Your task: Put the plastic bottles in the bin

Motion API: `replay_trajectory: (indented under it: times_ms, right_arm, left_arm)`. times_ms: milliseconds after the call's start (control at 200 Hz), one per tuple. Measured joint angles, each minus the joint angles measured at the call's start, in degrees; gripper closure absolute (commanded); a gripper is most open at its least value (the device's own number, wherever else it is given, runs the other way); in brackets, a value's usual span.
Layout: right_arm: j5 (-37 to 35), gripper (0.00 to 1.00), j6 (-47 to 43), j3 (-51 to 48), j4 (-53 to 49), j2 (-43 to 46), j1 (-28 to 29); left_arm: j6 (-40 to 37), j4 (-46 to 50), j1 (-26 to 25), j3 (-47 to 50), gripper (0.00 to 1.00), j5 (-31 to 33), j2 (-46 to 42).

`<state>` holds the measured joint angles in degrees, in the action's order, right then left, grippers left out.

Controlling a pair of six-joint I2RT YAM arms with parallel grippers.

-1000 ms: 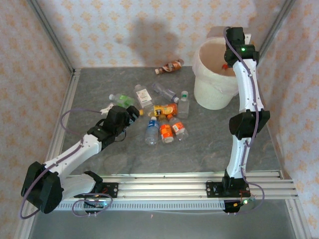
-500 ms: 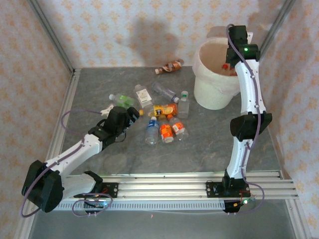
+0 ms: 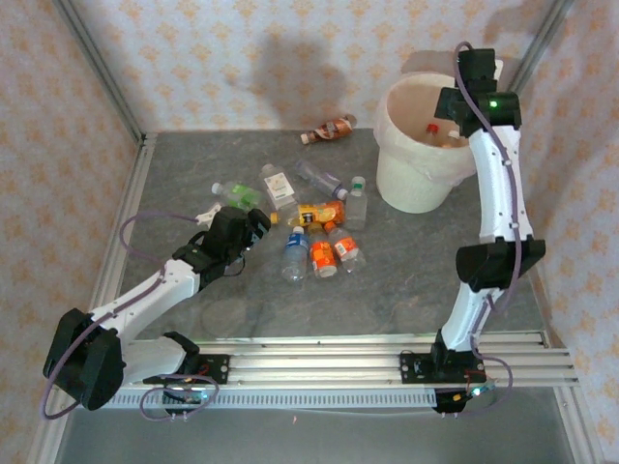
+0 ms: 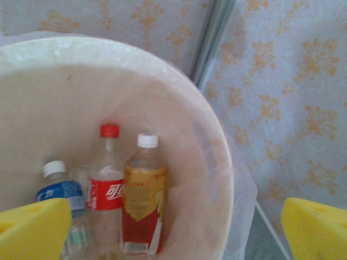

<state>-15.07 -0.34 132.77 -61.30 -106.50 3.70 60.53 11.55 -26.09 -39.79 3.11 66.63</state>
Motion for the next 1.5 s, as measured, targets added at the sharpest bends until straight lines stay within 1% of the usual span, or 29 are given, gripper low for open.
replay_trajectory:
  times_ms: [90,210,390,485,560,626,751,936,1091,1231,1346,1431,1501]
  right_arm:
    - [4.31,0.01,1.27,-5.77,2.82,5.16,0.0]
    - [11.17,0.01,3.52,-15.47,8.28,14.45,0.0]
    - [26.01,0.01,6.88,-36.3,21.97,33.62,0.0]
    - [34.12,0.01,7.87,-45.29,27.87,42.95,0.0]
    - [39.89,0.01,8.26,-50.64,31.17,48.54,0.0]
    - [44.22,0.01,8.24,-53.83,32.09,52.3,0.0]
    - [49.59,0.01,7.3,-56.78,31.26,56.57,0.0]
    - [53.64,0.01,5.38,-59.01,27.1,60.94,0.0]
    - [54.14,0.01,4.74,-61.51,25.35,64.46,0.0]
    - [53.99,0.01,4.15,-64.13,24.59,66.84,0.0]
    - [53.18,0.01,1.55,-64.13,22.62,67.45,0.0]
    - [51.91,0.01,-0.92,-63.63,20.33,67.8,0.0]
    - [51.15,0.01,-2.45,-63.34,19.02,68.37,0.0]
  left_arm:
    - [-0.11,1.33,0.0,-0.9,0.0,0.22,0.46]
    - [-0.2,2.47,0.31,-2.99,0.0,0.44,1.57]
    - [-0.57,3.82,3.02,-6.97,0.0,0.59,4.9]
    - [-0.61,5.01,4.66,-10.23,0.0,0.87,7.98]
    - [-0.37,7.06,5.27,-13.53,0.0,2.27,10.8]
    - [0.33,9.6,5.55,-17.25,0.0,4.22,13.73]
    - [1.9,12.81,6.08,-23.54,0.0,8.2,19.1]
    - [5.49,16.72,8.63,-33.0,0.0,12.92,27.98]
    - [7.21,21.77,9.75,-43.28,0.0,16.94,37.44]
    - [8.09,25.59,10.27,-53.55,0.0,17.73,46.45]
    - [9.09,29.46,11.04,-60.89,0.0,18.16,52.87]
    - [10.25,31.39,11.98,-64.3,0.0,17.88,56.46]
    - [11.23,31.95,12.92,-64.96,0.0,16.5,58.36]
